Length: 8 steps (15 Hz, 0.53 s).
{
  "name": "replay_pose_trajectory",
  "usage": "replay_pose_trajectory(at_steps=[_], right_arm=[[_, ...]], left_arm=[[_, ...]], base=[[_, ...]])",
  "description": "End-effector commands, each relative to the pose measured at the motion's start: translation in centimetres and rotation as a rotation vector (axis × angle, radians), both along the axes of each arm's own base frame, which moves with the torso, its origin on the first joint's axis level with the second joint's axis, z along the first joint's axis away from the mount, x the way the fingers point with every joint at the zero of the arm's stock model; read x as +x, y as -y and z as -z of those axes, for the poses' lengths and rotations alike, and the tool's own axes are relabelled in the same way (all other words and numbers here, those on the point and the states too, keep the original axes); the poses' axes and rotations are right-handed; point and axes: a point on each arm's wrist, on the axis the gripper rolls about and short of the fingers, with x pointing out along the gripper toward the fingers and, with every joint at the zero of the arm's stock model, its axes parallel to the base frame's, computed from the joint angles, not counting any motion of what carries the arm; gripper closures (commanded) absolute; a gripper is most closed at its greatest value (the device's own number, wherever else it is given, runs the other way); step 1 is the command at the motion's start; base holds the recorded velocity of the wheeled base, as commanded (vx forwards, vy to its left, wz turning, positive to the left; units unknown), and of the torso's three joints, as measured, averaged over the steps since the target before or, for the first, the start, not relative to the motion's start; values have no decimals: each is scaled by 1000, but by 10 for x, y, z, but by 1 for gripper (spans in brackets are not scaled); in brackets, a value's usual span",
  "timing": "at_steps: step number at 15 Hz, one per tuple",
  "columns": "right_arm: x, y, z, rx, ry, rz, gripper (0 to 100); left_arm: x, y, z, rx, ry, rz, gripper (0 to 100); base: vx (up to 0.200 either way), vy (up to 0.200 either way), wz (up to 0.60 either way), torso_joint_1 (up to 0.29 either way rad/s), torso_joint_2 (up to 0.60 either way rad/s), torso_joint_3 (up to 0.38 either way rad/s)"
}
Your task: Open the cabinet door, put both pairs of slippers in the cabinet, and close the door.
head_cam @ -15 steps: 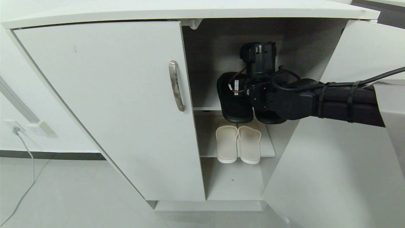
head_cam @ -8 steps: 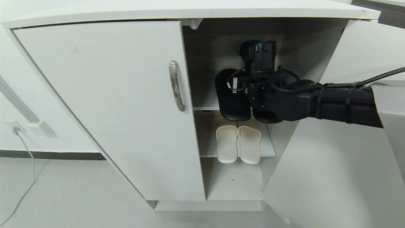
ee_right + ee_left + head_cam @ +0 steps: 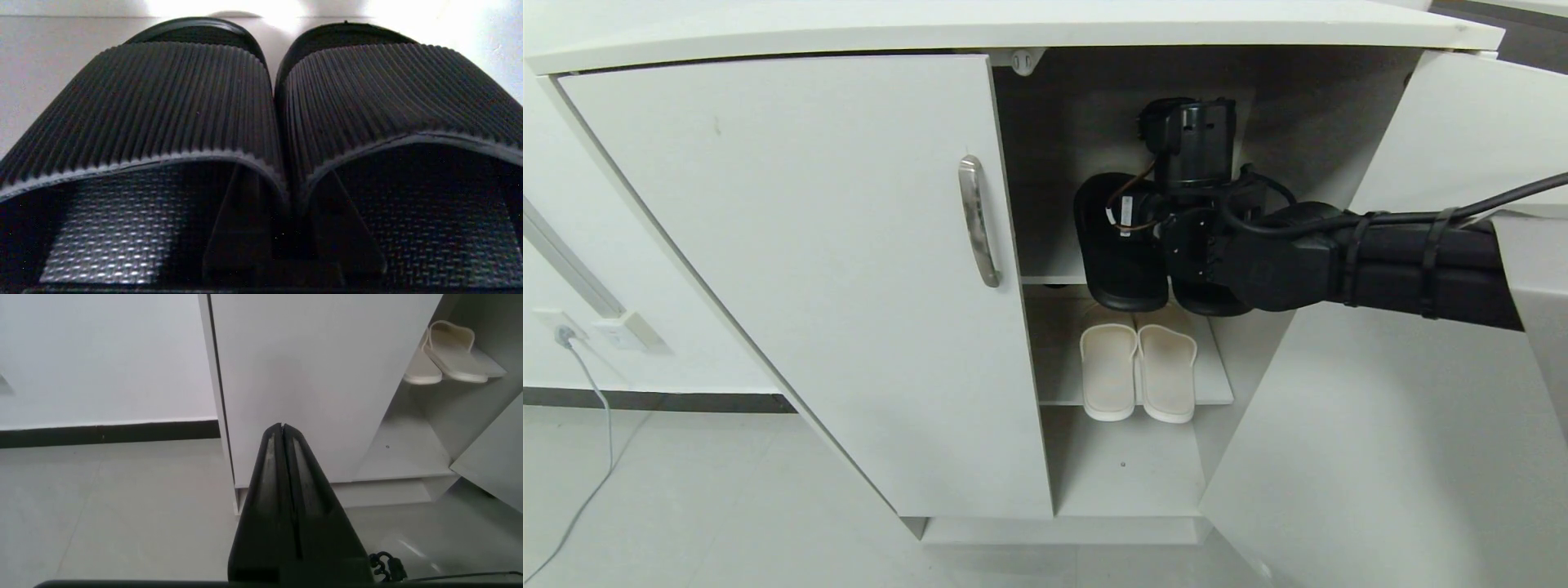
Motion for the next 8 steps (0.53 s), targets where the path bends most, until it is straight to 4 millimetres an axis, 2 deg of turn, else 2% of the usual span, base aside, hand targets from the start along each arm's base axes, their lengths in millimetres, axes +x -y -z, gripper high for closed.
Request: replay_pose_trajectory(at_steps=[1,2,3,6,8], right_arm=[[0,0,1,-1,-1,0,100],[0,0,1,-1,-1,0,100],[0,0,1,-1,-1,0,0],[-1,0,-1,-2,-2,0,0],[-12,3,-16,19,24,-9,0]], left_arm=[[0,0,0,-1,-2,0,100],[0,0,0,-1,-1,0,100],[0,0,0,-1,-1,0,100],[0,0,0,-1,-1,0,100],[0,0,0,-1,-1,0,100]], base=[[0,0,0,0,0,0],[0,0,0,0,0,0],[0,0,0,0,0,0],[0,0,0,0,0,0],[0,0,0,0,0,0]])
